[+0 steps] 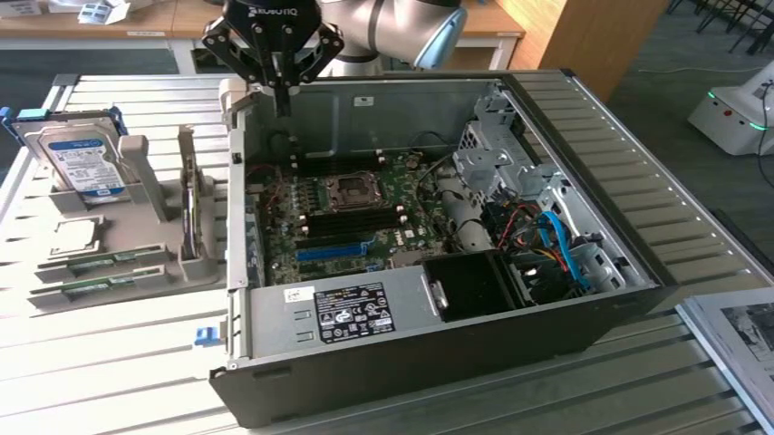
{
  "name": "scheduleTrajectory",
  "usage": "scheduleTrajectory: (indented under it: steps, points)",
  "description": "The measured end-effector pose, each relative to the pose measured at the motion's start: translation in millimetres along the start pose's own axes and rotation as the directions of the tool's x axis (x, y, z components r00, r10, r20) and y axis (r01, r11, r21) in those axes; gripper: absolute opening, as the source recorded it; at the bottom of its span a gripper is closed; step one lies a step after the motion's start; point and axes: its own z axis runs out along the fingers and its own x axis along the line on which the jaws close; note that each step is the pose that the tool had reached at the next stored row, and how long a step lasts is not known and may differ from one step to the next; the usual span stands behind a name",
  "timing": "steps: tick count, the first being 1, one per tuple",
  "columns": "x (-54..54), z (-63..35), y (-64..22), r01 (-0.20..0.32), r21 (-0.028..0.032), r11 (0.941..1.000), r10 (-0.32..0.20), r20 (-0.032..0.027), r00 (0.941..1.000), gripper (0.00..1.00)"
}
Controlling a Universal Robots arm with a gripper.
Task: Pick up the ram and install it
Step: 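Reach for the ram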
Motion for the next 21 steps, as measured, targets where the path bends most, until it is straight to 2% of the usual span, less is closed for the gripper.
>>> scheduleTrajectory:
  steps: [21]
  points:
    - [15.1, 1.3, -1.2, 0.0, -0.0001, 1.0, 0.0, -0.0004, 1.0, 0.1]
